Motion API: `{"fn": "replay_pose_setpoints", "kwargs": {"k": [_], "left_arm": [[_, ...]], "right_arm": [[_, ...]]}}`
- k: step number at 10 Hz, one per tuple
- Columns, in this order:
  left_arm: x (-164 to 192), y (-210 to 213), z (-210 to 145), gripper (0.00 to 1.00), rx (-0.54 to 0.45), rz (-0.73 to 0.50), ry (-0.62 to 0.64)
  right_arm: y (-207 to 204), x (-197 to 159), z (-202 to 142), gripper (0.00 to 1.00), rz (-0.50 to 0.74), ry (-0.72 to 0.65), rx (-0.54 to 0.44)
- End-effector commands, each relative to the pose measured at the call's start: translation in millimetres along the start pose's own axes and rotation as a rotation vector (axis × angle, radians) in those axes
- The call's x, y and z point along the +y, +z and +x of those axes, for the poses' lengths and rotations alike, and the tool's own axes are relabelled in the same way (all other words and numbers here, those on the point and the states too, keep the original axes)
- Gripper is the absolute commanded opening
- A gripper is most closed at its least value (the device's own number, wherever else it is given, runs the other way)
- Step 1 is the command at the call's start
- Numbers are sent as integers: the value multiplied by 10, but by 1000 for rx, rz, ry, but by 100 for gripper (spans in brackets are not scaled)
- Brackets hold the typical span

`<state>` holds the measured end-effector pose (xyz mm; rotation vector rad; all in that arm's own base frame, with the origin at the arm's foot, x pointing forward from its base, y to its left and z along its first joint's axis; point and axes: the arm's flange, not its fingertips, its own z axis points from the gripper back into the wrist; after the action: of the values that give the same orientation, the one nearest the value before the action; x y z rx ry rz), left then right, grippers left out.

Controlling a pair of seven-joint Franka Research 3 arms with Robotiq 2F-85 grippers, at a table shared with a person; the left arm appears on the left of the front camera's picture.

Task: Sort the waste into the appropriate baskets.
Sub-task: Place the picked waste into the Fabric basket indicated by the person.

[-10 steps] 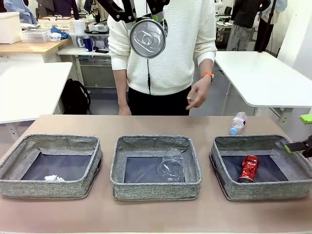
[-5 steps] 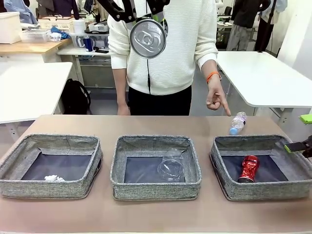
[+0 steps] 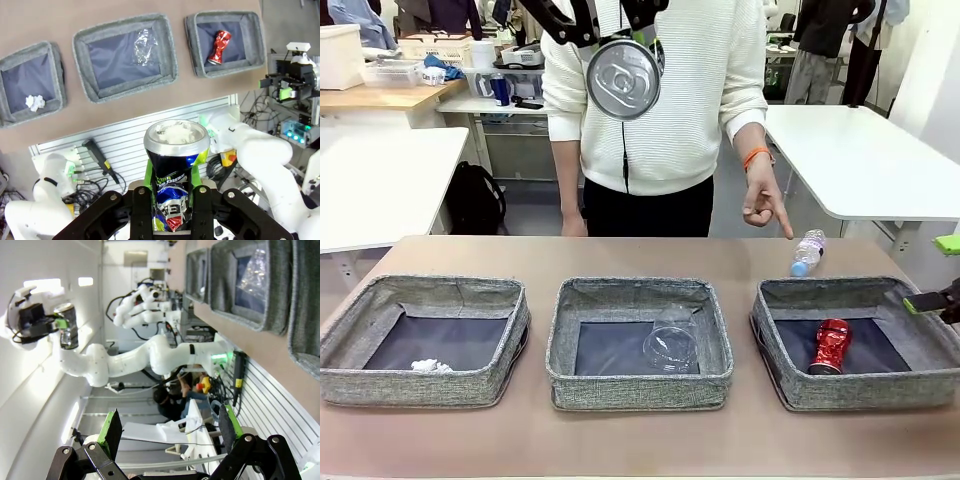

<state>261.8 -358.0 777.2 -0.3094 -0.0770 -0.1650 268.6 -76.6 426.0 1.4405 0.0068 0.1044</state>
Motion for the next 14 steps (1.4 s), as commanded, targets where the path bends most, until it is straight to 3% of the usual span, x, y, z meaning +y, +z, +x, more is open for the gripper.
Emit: {"fn": "replay_pose_setpoints", "kwargs": {"k": [1,3,6,8,9,11,14], "left_arm": [[-106,-384,-67,29,-82,1,-52],[-218,-1150,-117,29,-112,-106,-114],[-671,-2151,87,29,-115,-222,-162],[-1177,-2629,520,29,-108,-253,-222],[-1403,-2796,767,29,-112,-255,-217],[-1775,-3167,1232,29,-116,-201,-182],[-1923,-3498,1450,29,-99,-149,-121]], "right_arm": [[324,-70,-97,100,-62,-1,-8],[1107,-51,-390,100,-218,31,-116],[1825,156,-882,100,-258,74,-318],[1971,133,-1136,100,-223,105,-357],[1928,235,-1022,100,-269,43,-357],[1928,235,-1022,100,-269,43,-357],[1928,235,-1022,100,-269,43,-357]]}}
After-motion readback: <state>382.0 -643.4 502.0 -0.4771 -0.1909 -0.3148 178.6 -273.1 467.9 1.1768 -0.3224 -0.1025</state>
